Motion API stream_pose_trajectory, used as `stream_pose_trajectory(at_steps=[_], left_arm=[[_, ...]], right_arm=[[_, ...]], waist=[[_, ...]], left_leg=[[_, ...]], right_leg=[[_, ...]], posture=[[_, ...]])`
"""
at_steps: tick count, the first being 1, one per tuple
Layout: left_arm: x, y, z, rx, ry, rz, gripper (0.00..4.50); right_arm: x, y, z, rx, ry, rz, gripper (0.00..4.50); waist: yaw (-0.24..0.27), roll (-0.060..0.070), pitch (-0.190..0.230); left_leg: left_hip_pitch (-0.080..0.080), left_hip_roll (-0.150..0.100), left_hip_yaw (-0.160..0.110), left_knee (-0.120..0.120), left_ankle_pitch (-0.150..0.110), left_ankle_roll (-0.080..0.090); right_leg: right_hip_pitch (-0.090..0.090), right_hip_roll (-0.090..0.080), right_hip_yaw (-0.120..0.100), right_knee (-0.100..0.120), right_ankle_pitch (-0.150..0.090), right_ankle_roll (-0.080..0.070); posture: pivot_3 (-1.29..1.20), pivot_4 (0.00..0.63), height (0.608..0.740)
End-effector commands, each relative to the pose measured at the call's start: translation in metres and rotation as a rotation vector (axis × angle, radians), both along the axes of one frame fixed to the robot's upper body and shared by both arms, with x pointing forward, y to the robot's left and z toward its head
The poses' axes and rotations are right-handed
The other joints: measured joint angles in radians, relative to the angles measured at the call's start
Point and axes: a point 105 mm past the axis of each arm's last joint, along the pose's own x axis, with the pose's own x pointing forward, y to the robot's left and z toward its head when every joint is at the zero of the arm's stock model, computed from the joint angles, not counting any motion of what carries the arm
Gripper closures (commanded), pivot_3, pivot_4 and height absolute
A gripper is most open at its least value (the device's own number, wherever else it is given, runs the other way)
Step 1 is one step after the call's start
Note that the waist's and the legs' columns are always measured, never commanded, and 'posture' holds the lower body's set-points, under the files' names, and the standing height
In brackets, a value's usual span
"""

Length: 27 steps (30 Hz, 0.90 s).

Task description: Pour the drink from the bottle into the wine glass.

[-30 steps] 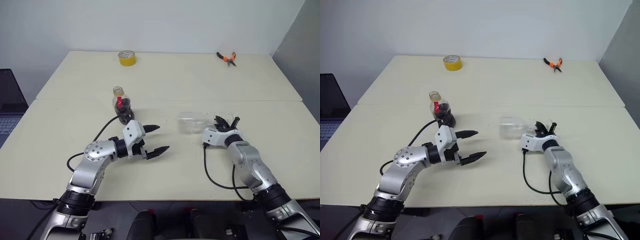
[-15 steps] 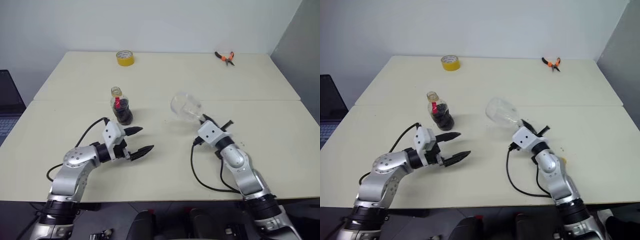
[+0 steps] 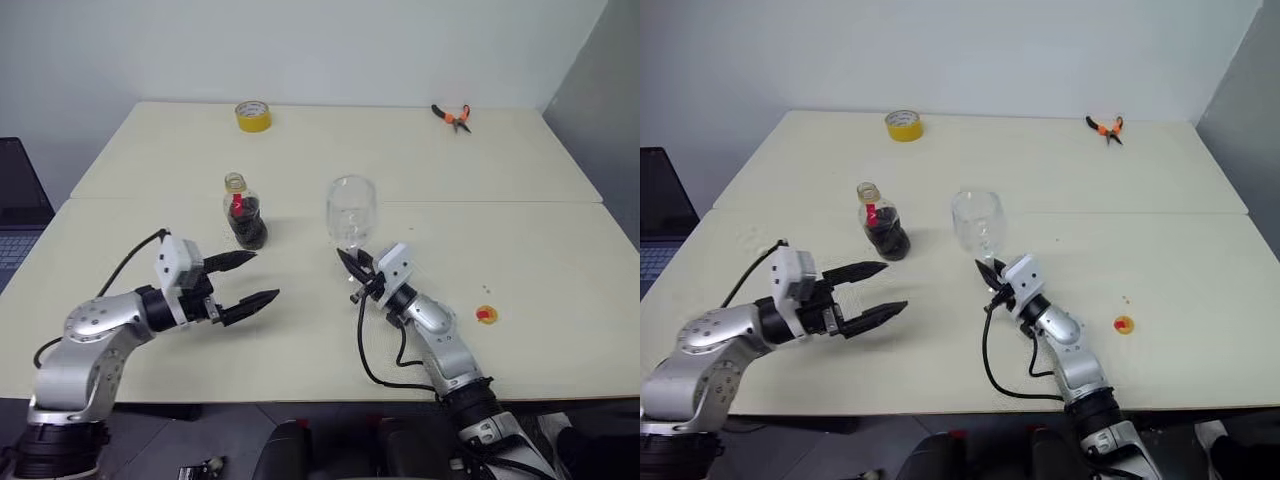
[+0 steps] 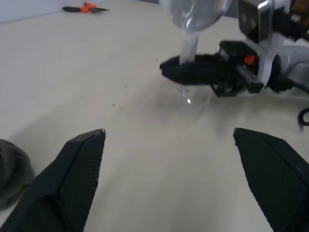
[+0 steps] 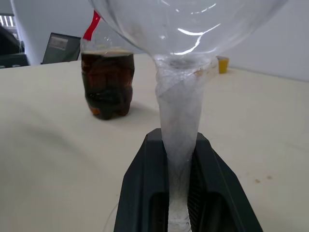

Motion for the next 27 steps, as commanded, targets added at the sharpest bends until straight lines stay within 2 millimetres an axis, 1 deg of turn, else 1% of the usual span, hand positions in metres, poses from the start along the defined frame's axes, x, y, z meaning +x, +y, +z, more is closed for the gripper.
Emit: stream_pose_trajectory(at_steps=[1, 6, 9, 13, 18, 20, 21, 22, 27], left_arm=[[-0.005, -0.002, 0.020, -0.016, -0.046, -0.026, 0.00], [-0.007, -0.015, 0.044, -0.031, -0.088, -0.083, 0.00], [-0.006, -0.022, 0.055, -0.037, -0.104, -0.099, 0.00], [-0.004, -0.026, 0.060, -0.028, -0.109, -0.114, 0.00], [-0.003, -0.031, 0.060, -0.023, -0.106, -0.133, 0.00], [-0.003, -0.033, 0.061, -0.022, -0.108, -0.145, 0.00], [-0.003, -0.034, 0.061, -0.021, -0.108, -0.149, 0.00], [-0.003, -0.035, 0.061, -0.021, -0.109, -0.151, 0.00], [-0.002, -0.036, 0.066, -0.022, -0.119, -0.160, 0.00]], right_arm=[[0.003, 0.001, 0.010, 0.045, -0.043, 0.016, 4.33], [0.009, -0.001, 0.000, 0.042, -0.016, 0.014, 4.33], [0.011, -0.004, -0.008, 0.026, 0.001, 0.005, 4.33], [0.012, -0.005, -0.015, 0.005, 0.018, 0.009, 4.33], [0.014, -0.008, -0.022, -0.008, 0.048, 0.003, 4.33], [0.014, -0.010, -0.025, -0.016, 0.057, 0.002, 3.58], [0.014, -0.010, -0.026, -0.019, 0.059, 0.001, 3.37], [0.014, -0.011, -0.027, -0.022, 0.059, 0.001, 3.04], [0.013, -0.012, -0.027, -0.027, 0.059, 0.005, 1.29]], waist=[[0.000, 0.000, 0.000], [0.001, -0.001, 0.000], [0.000, -0.001, 0.000], [0.000, -0.001, 0.000], [0.000, -0.003, -0.001], [0.000, -0.003, -0.001], [0.000, -0.004, -0.001], [0.000, -0.004, -0.002], [0.000, -0.005, -0.002]], left_leg=[[0.000, 0.000, 0.000, 0.000, 0.000, 0.000], [0.000, 0.000, 0.000, 0.000, 0.000, 0.000], [0.000, 0.000, 0.000, 0.000, 0.000, 0.000], [0.000, 0.000, 0.000, 0.000, 0.000, 0.000], [0.001, 0.000, 0.000, 0.000, 0.000, 0.000], [0.001, 0.000, 0.000, 0.000, 0.000, 0.000], [0.001, 0.000, 0.000, 0.000, 0.000, 0.000], [0.001, 0.000, 0.000, 0.000, 0.000, 0.000], [0.002, 0.000, 0.000, 0.000, 0.000, 0.000]], right_leg=[[0.000, 0.000, 0.000, 0.000, 0.000, 0.000], [0.000, 0.000, 0.000, 0.000, 0.000, 0.000], [0.000, 0.000, 0.000, 0.000, 0.000, 0.000], [0.000, 0.000, 0.000, 0.000, 0.000, 0.000], [0.001, 0.000, 0.000, 0.000, 0.000, 0.000], [0.001, 0.000, 0.000, 0.000, 0.000, 0.000], [0.001, 0.000, 0.000, 0.000, 0.000, 0.000], [0.001, 0.000, 0.000, 0.000, 0.000, 0.000], [0.002, 0.000, 0.000, 0.000, 0.000, 0.000]], posture=[[0.00, 0.150, 0.740], [0.00, 0.150, 0.740], [0.00, 0.150, 0.740], [0.00, 0.150, 0.740], [0.00, 0.150, 0.740], [0.00, 0.150, 0.740], [0.00, 0.150, 0.740], [0.00, 0.150, 0.740], [0.00, 0.150, 0.740]])
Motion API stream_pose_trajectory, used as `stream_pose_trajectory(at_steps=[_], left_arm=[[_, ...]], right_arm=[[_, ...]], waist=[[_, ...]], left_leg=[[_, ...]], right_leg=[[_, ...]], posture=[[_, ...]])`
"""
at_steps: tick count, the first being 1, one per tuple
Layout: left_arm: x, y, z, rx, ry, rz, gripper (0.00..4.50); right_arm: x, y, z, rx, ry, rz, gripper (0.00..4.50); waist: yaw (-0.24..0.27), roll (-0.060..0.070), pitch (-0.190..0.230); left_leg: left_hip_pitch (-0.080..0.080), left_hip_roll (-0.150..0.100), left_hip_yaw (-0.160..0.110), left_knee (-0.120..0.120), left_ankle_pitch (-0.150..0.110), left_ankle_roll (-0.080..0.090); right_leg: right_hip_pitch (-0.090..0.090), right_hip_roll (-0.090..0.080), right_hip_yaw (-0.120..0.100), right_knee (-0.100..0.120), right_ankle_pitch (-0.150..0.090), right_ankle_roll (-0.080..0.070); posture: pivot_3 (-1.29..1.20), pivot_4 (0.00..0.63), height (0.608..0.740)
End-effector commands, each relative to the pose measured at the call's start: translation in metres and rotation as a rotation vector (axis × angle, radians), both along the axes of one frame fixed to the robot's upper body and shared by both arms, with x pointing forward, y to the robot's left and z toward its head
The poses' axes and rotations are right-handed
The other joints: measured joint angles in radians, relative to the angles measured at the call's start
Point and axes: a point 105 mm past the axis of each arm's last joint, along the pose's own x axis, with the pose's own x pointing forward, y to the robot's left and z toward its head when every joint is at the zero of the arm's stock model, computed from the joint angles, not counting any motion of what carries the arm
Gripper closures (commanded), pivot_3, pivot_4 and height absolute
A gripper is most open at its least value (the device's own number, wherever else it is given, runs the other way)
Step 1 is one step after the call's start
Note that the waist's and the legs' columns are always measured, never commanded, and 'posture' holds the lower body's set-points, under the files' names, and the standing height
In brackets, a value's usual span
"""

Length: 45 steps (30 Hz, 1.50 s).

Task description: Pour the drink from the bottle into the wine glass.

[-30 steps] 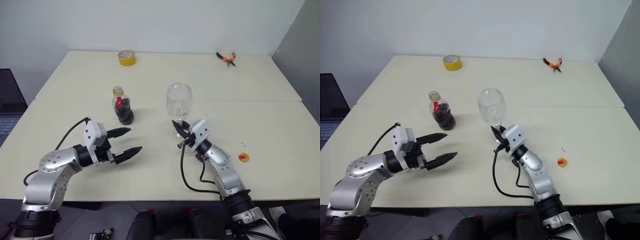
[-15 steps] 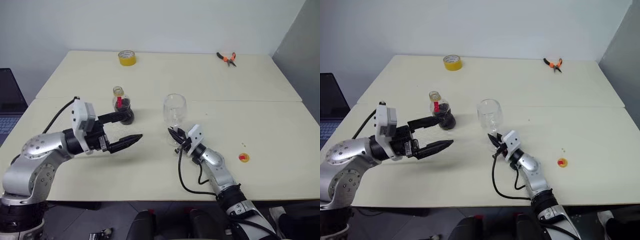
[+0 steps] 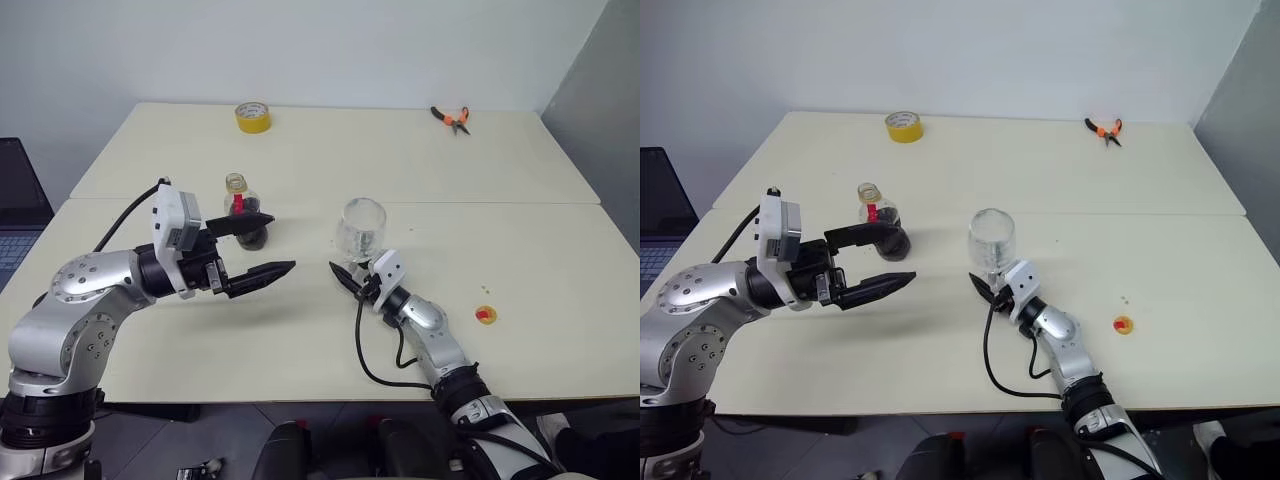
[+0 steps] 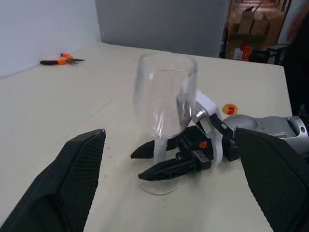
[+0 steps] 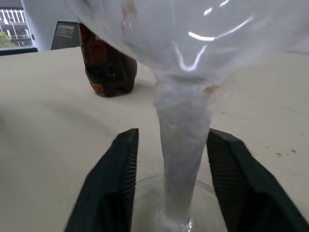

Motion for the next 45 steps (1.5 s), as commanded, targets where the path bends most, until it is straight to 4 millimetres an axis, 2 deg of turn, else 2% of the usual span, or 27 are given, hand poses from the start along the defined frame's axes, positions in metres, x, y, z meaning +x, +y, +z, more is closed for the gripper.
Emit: stream_pose_trajectory(at_steps=[1, 3, 4, 9, 14, 20, 31, 35, 37, 41, 45], left_arm=[[-0.002, -0.005, 0.012, 0.005, -0.045, -0.025, 0.00], [-0.002, -0.005, 0.012, 0.004, -0.046, -0.025, 0.00], [-0.002, -0.005, 0.012, 0.004, -0.047, -0.025, 0.00], [-0.001, -0.005, 0.014, 0.003, -0.051, -0.026, 0.00], [-0.001, -0.005, 0.015, 0.000, -0.058, -0.026, 0.00], [-0.001, -0.004, 0.013, -0.001, -0.059, -0.022, 0.00], [0.002, -0.004, 0.005, -0.036, -0.049, 0.020, 0.00], [-0.002, -0.004, -0.002, -0.041, -0.029, 0.046, 0.00], [-0.003, -0.004, -0.004, -0.042, -0.036, 0.075, 0.00], [-0.010, -0.001, -0.014, -0.048, -0.022, 0.114, 0.00], [-0.004, 0.015, -0.026, -0.063, -0.035, 0.276, 0.00]], right_arm=[[0.000, -0.008, -0.004, -0.013, 0.003, -0.013, 0.95], [0.001, -0.009, -0.004, -0.016, 0.000, -0.014, 0.19], [0.000, -0.009, -0.004, -0.017, 0.000, -0.014, 0.04], [0.000, -0.010, -0.005, -0.034, -0.003, -0.014, 0.04], [-0.002, -0.019, -0.004, -0.034, 0.006, -0.024, 0.04], [-0.019, -0.032, 0.005, -0.031, 0.002, -0.009, 0.04], [-0.071, -0.072, 0.037, -0.083, -0.017, -0.027, 0.04], [-0.086, -0.088, 0.065, -0.056, -0.028, -0.065, 0.04], [-0.097, -0.088, 0.076, -0.070, -0.029, -0.040, 0.04], [-0.118, -0.085, 0.082, -0.127, -0.004, 0.038, 0.04], [-0.131, -0.084, 0.091, -0.146, 0.017, 0.102, 0.04]], waist=[[0.000, 0.000, 0.000], [0.000, 0.000, 0.000], [0.000, 0.000, 0.000], [0.001, 0.000, 0.000], [0.004, 0.000, 0.000], [0.005, 0.000, 0.000], [0.005, 0.002, 0.001], [0.005, 0.002, 0.001], [0.005, 0.002, 0.001], [0.006, 0.002, 0.001], [0.006, 0.002, 0.001]], left_leg=[[0.000, 0.000, 0.000, 0.000, 0.000, 0.000], [0.000, 0.000, 0.000, 0.000, 0.000, 0.000], [0.000, 0.000, 0.000, 0.000, 0.000, 0.000], [0.000, 0.000, 0.000, 0.000, 0.000, 0.000], [0.000, 0.000, 0.000, 0.000, 0.000, 0.000], [-0.002, -0.001, 0.000, 0.000, 0.000, 0.000], [-0.002, 0.000, 0.000, -0.001, 0.000, 0.000], [-0.002, 0.000, -0.001, -0.001, 0.000, 0.000], [-0.002, 0.000, 0.000, -0.001, 0.000, 0.000], [-0.002, 0.000, -0.001, -0.001, 0.000, 0.000], [-0.002, 0.000, -0.001, -0.001, 0.000, 0.000]], right_leg=[[0.000, 0.000, 0.000, 0.000, 0.000, 0.000], [0.000, 0.000, 0.000, 0.000, 0.000, 0.000], [0.000, 0.000, 0.000, 0.000, 0.000, 0.000], [0.000, 0.000, 0.000, 0.000, 0.000, 0.000], [0.000, 0.000, 0.000, 0.000, 0.000, 0.000], [-0.001, -0.001, 0.000, -0.001, 0.000, 0.000], [-0.001, 0.000, 0.000, -0.001, 0.000, 0.000], [-0.001, 0.000, 0.000, -0.001, -0.001, 0.000], [-0.001, 0.000, 0.000, -0.001, -0.001, 0.000], [-0.001, 0.000, -0.001, -0.002, -0.001, 0.000], [-0.001, 0.000, 0.000, -0.002, -0.001, 0.000]], posture=[[0.00, 0.150, 0.740], [0.00, 0.150, 0.740], [0.00, 0.150, 0.740], [0.00, 0.150, 0.740], [0.00, 0.150, 0.740], [0.00, 0.150, 0.740], [0.00, 0.150, 0.740], [0.00, 0.150, 0.740], [0.00, 0.150, 0.740], [0.00, 0.150, 0.740], [0.00, 0.150, 0.740]])
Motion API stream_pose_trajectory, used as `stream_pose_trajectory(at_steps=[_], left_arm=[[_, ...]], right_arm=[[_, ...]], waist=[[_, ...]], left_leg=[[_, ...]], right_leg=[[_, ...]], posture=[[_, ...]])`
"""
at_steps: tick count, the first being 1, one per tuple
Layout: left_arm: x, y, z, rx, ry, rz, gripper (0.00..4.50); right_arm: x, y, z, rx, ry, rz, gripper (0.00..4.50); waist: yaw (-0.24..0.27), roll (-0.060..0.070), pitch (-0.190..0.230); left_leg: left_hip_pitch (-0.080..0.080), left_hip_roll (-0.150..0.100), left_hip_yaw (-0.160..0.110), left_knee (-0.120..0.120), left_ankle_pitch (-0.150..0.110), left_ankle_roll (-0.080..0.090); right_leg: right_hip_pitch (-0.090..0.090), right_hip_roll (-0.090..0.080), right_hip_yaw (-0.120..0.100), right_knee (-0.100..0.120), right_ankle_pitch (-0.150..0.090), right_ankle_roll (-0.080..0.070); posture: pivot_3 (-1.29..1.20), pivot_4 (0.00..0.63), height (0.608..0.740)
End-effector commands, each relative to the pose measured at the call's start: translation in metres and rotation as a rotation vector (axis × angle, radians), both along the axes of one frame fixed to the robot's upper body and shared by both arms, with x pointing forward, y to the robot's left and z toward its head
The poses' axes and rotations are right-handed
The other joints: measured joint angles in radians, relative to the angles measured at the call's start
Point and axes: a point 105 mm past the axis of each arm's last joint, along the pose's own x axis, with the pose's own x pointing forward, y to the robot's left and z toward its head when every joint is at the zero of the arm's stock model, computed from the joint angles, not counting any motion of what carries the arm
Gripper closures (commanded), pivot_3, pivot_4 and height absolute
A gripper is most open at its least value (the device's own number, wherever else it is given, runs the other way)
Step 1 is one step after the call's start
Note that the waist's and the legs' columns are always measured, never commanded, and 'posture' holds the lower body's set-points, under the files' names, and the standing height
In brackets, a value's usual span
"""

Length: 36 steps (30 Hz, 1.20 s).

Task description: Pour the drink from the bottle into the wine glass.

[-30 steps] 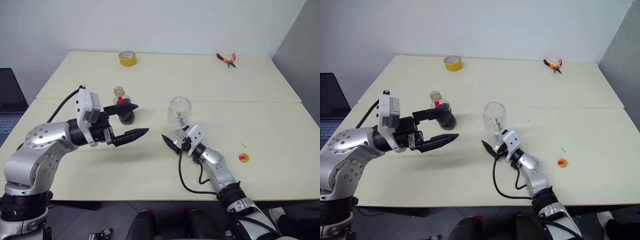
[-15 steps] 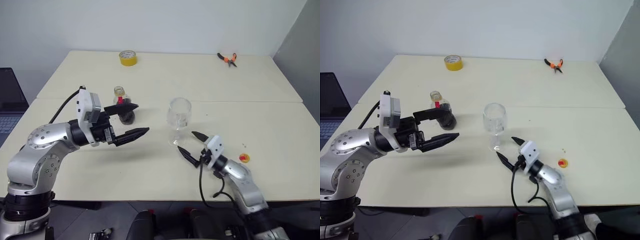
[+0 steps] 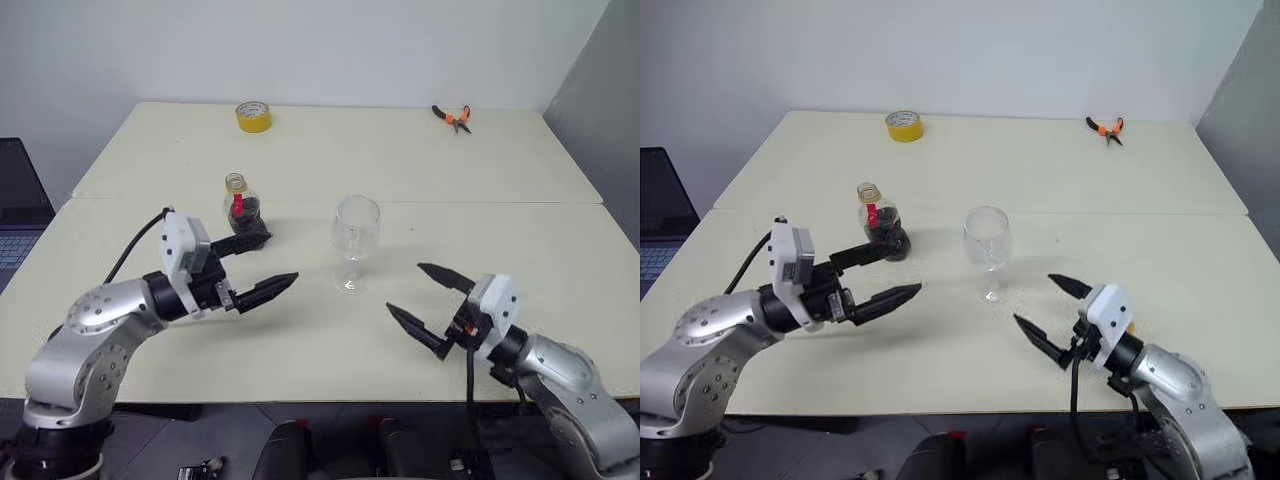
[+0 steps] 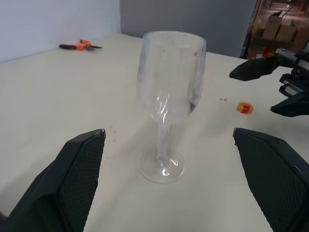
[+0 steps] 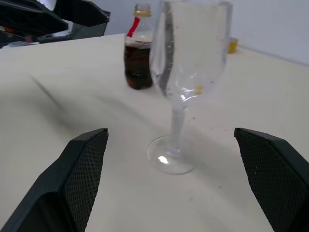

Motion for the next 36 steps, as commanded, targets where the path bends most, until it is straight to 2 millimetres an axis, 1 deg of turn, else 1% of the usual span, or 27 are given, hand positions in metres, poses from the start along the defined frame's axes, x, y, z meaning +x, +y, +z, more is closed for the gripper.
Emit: stream_pose_trajectory(at_steps=[1, 4, 7, 11, 12, 15, 19, 23, 26, 29, 33, 36], left_arm=[[0.007, 0.016, 0.007, -0.011, -0.102, 0.174, 0.00], [0.017, 0.038, -0.002, -0.027, -0.141, 0.389, 0.00], [0.022, 0.048, -0.010, -0.021, -0.159, 0.503, 0.00], [0.032, 0.051, -0.016, -0.028, -0.182, 0.593, 0.00], [0.037, 0.053, -0.019, -0.026, -0.186, 0.632, 0.00], [0.054, 0.049, -0.028, 0.001, -0.180, 0.682, 0.00], [0.070, 0.051, -0.030, -0.001, -0.203, 0.756, 0.00], [0.081, 0.052, -0.034, 0.002, -0.204, 0.794, 0.00], [0.093, 0.045, -0.034, 0.016, -0.222, 0.793, 0.00], [0.101, 0.045, -0.035, -0.004, -0.213, 0.807, 0.00], [0.112, 0.038, -0.035, -0.001, -0.203, 0.756, 0.00], [0.119, 0.038, -0.032, -0.004, -0.208, 0.746, 0.00]], right_arm=[[-0.011, 0.001, 0.022, 0.000, -0.042, 0.061, 0.04], [-0.011, -0.002, 0.029, -0.007, -0.045, 0.075, 0.04], [-0.008, -0.002, 0.035, -0.004, -0.055, 0.079, 0.04], [-0.006, 0.002, 0.040, 0.006, -0.060, 0.099, 0.04], [-0.007, 0.004, 0.042, 0.011, -0.059, 0.117, 0.04], [-0.011, 0.011, 0.047, 0.023, -0.052, 0.171, 0.04], [-0.015, 0.015, 0.049, 0.024, -0.031, 0.207, 0.04], [-0.015, 0.016, 0.048, 0.019, -0.029, 0.207, 0.04], [-0.015, 0.019, 0.049, 0.029, -0.032, 0.206, 0.04], [-0.015, 0.020, 0.048, 0.019, -0.038, 0.208, 0.04], [-0.014, 0.020, 0.050, 0.015, -0.045, 0.205, 0.04], [-0.013, 0.020, 0.051, 0.015, -0.051, 0.201, 0.04]], waist=[[0.002, 0.000, 0.000], [0.004, 0.000, 0.000], [0.004, -0.001, 0.000], [0.008, -0.001, 0.000], [0.009, -0.001, 0.000], [0.016, -0.001, 0.000], [0.024, -0.002, -0.001], [0.024, -0.002, -0.001], [0.025, -0.002, -0.001], [0.026, -0.002, -0.001], [0.025, -0.002, -0.001], [0.025, -0.002, -0.001]], left_leg=[[0.000, 0.000, 0.000, 0.000, 0.000, 0.000], [0.000, 0.000, -0.001, 0.000, 0.000, 0.000], [0.000, 0.000, -0.001, 0.000, 0.000, 0.000], [-0.001, 0.000, -0.001, 0.000, 0.000, 0.000], [-0.001, 0.000, -0.001, 0.000, 0.000, 0.000], [-0.001, -0.001, -0.001, 0.001, 0.000, 0.000], [-0.001, -0.001, -0.001, 0.001, 0.000, 0.000], [-0.002, 0.000, -0.001, 0.001, 0.000, 0.000], [-0.001, 0.000, -0.001, 0.001, 0.000, 0.000], [-0.002, -0.001, -0.002, 0.001, 0.000, 0.000], [-0.002, -0.001, -0.001, 0.001, 0.000, 0.000], [-0.002, -0.001, -0.001, 0.001, 0.000, 0.000]], right_leg=[[0.000, 0.000, 0.000, 0.000, 0.000, 0.000], [0.001, 0.000, -0.001, -0.001, 0.000, 0.000], [0.001, 0.000, -0.001, -0.002, 0.000, 0.000], [0.001, 0.000, -0.002, -0.002, 0.000, 0.000], [0.001, 0.000, -0.002, -0.002, 0.000, 0.000], [0.001, 0.000, -0.002, -0.002, 0.000, 0.000], [0.001, 0.000, -0.002, -0.003, 0.000, 0.000], [0.001, 0.000, -0.002, -0.003, 0.000, 0.000], [0.001, 0.000, -0.002, -0.003, 0.000, 0.000], [0.001, 0.000, -0.003, -0.003, 0.001, 0.001], [0.001, 0.000, -0.003, -0.003, 0.001, 0.001], [0.001, 0.000, -0.003, -0.003, 0.001, 0.001]], posture=[[0.00, 0.150, 0.740], [0.00, 0.150, 0.740], [0.00, 0.150, 0.740], [0.00, 0.150, 0.740], [0.00, 0.150, 0.740], [0.00, 0.150, 0.740], [0.00, 0.150, 0.740], [0.00, 0.150, 0.740], [0.00, 0.150, 0.740], [0.00, 0.150, 0.740], [0.00, 0.150, 0.740], [0.00, 0.150, 0.740]])
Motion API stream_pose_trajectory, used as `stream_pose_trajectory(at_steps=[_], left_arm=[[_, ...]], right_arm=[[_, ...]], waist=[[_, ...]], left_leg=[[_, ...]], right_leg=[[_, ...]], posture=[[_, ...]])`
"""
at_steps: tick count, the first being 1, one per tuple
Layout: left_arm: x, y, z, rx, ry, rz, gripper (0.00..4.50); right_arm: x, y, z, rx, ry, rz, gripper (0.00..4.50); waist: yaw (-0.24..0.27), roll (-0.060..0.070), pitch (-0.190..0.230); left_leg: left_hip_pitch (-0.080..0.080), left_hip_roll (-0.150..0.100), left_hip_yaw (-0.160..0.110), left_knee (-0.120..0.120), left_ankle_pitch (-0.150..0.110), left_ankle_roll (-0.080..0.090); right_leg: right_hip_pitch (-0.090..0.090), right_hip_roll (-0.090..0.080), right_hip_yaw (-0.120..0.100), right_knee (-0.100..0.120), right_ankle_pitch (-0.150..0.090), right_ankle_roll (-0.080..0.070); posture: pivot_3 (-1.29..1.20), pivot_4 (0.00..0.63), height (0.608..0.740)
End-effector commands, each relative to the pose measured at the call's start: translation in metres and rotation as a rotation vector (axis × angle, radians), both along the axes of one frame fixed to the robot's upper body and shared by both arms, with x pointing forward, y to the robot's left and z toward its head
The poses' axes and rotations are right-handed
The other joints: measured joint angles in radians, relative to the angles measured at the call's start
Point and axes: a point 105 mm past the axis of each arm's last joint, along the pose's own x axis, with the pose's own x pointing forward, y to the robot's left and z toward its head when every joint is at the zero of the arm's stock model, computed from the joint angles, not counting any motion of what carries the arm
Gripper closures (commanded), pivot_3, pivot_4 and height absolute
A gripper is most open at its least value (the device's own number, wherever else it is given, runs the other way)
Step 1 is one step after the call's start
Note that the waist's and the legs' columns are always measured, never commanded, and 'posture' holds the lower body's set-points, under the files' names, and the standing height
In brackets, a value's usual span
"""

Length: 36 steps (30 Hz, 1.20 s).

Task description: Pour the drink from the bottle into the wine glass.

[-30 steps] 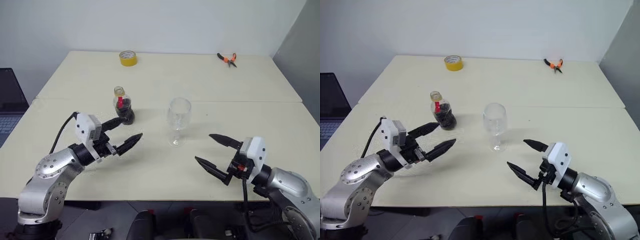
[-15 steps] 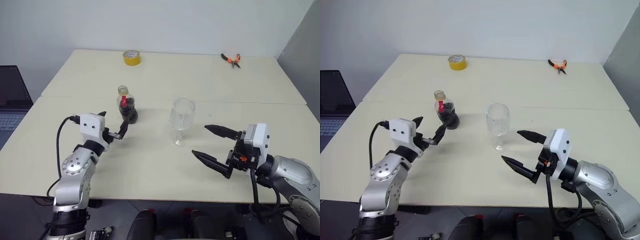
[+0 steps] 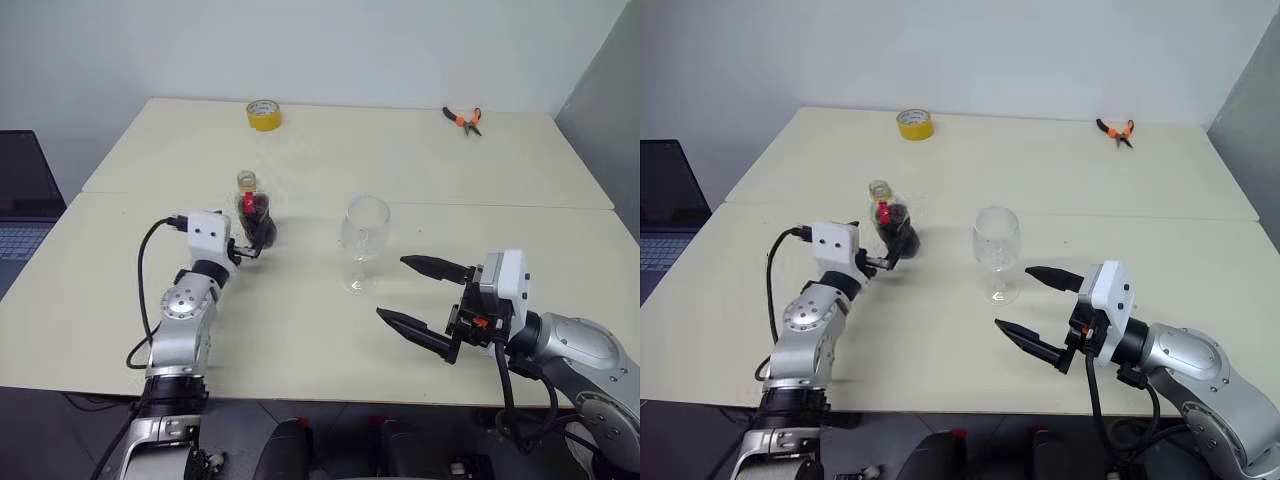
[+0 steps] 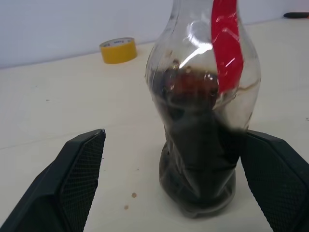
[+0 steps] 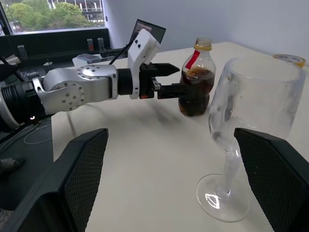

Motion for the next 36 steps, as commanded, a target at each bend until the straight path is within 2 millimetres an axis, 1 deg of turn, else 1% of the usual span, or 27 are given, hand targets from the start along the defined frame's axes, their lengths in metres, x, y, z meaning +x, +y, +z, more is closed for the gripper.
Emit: stream_pose_trajectory(at_steps=[1, 9, 10, 11, 13, 14, 18, 20, 21, 23, 26, 27, 31, 33, 36], left_arm=[[0.008, -0.001, 0.016, 0.014, -0.057, -0.020, 0.00], [0.030, -0.010, 0.012, -0.028, -0.036, -0.049, 0.00], [0.032, -0.012, 0.011, -0.030, -0.033, -0.059, 0.40], [0.032, -0.015, 0.011, -0.033, -0.032, -0.071, 0.57], [0.034, -0.019, 0.010, -0.039, -0.023, -0.098, 1.12], [0.034, -0.021, 0.009, -0.040, -0.020, -0.107, 1.47], [0.035, -0.020, 0.013, -0.075, -0.027, -0.110, 2.75], [0.035, -0.019, 0.017, -0.089, -0.034, -0.114, 3.26], [0.034, -0.020, 0.020, -0.092, -0.041, -0.121, 3.38], [0.031, -0.023, 0.029, -0.090, -0.060, -0.144, 3.48], [0.028, -0.027, 0.036, -0.075, -0.072, -0.165, 3.48], [0.026, -0.031, 0.040, -0.056, -0.084, -0.184, 3.48], [0.011, -0.064, 0.071, 0.094, -0.154, -0.333, 3.50], [0.008, -0.073, 0.078, 0.147, -0.171, -0.381, 3.50], [0.005, -0.087, 0.083, 0.232, -0.179, -0.457, 3.50]], right_arm=[[-0.004, 0.003, 0.010, 0.003, -0.051, 0.011, 0.04], [-0.002, 0.004, 0.012, 0.010, -0.063, 0.000, 0.04], [-0.002, 0.005, 0.013, 0.010, -0.065, -0.002, 0.00], [-0.002, 0.005, 0.013, 0.011, -0.066, -0.004, 0.00], [-0.002, 0.005, 0.013, 0.012, -0.068, -0.009, 0.00], [-0.002, 0.004, 0.013, 0.013, -0.068, -0.011, 0.00], [-0.003, 0.004, 0.013, 0.016, -0.069, -0.021, 0.00], [-0.003, 0.004, 0.012, 0.019, -0.069, -0.026, 0.00], [-0.003, 0.004, 0.012, 0.020, -0.070, -0.028, 0.00], [-0.003, 0.004, 0.012, 0.022, -0.071, -0.034, 0.00], [-0.003, 0.004, 0.013, 0.024, -0.073, -0.041, 0.00], [-0.003, 0.004, 0.014, 0.030, -0.075, -0.047, 0.00], [0.004, 0.001, 0.026, 0.083, -0.110, -0.105, 0.00], [0.005, 0.002, 0.028, 0.091, -0.115, -0.111, 0.00], [0.008, 0.002, 0.031, 0.101, -0.124, -0.133, 0.00]], waist=[[0.000, 0.000, 0.000], [0.000, 0.000, 0.000], [0.000, 0.000, 0.000], [0.000, 0.000, 0.000], [0.000, 0.000, 0.000], [0.000, 0.000, 0.000], [0.000, 0.000, 0.000], [0.000, 0.000, 0.000], [0.000, 0.000, 0.000], [0.000, 0.000, 0.000], [0.000, -0.001, 0.000], [0.000, -0.001, 0.000], [-0.001, -0.001, 0.000], [0.000, 0.000, 0.000], [-0.001, 0.000, 0.000]], left_leg=[[0.000, 0.000, 0.000, 0.000, 0.000, 0.000], [0.000, 0.000, 0.000, 0.000, 0.000, 0.000], [0.000, 0.000, 0.000, 0.000, 0.000, 0.000], [0.000, 0.000, 0.000, 0.000, 0.000, 0.000], [0.000, 0.000, 0.000, 0.000, 0.000, 0.000], [0.000, 0.000, 0.000, 0.000, 0.000, 0.000], [0.000, 0.000, 0.000, 0.000, 0.000, 0.000], [0.000, 0.000, 0.000, 0.000, 0.000, 0.000], [-0.001, 0.000, 0.000, 0.000, 0.000, 0.000], [-0.001, 0.000, 0.000, 0.000, 0.000, 0.000], [-0.001, 0.000, 0.000, 0.000, 0.000, 0.000], [-0.001, 0.000, 0.000, 0.001, 0.000, 0.000], [-0.001, 0.000, 0.000, 0.000, 0.000, -0.001], [-0.001, 0.000, 0.000, 0.001, 0.000, -0.001], [-0.001, 0.000, 0.000, 0.001, 0.000, -0.001]], right_leg=[[0.000, 0.000, 0.000, 0.000, 0.000, 0.000], [0.000, 0.000, 0.000, 0.000, 0.000, 0.000], [0.000, 0.000, 0.000, 0.000, 0.000, 0.000], [0.000, 0.000, 0.000, 0.000, 0.000, 0.000], [0.000, 0.000, 0.000, 0.000, 0.000, 0.000], [0.000, 0.000, 0.000, 0.000, 0.000, 0.000], [0.000, 0.000, 0.000, 0.000, 0.000, 0.000], [0.000, 0.000, 0.000, 0.000, 0.000, 0.000], [0.000, 0.000, 0.000, 0.000, 0.000, 0.000], [0.000, 0.000, 0.000, 0.000, 0.000, 0.000], [0.000, 0.000, 0.000, 0.000, 0.000, 0.000], [0.000, 0.000, 0.000, 0.000, 0.000, 0.000], [-0.001, 0.000, 0.000, 0.000, 0.000, 0.000], [0.000, 0.000, 0.000, 0.000, 0.000, 0.000], [0.000, 0.000, 0.000, 0.000, 0.000, 0.000]], posture=[[0.00, 0.150, 0.740], [0.00, 0.150, 0.740], [0.00, 0.150, 0.740], [0.00, 0.150, 0.740], [0.00, 0.150, 0.740], [0.00, 0.150, 0.740], [0.00, 0.150, 0.740], [0.00, 0.150, 0.740], [0.00, 0.150, 0.740], [0.00, 0.150, 0.740], [0.00, 0.150, 0.740], [0.00, 0.150, 0.740], [0.00, 0.150, 0.740], [0.00, 0.150, 0.740], [0.00, 0.150, 0.740]])
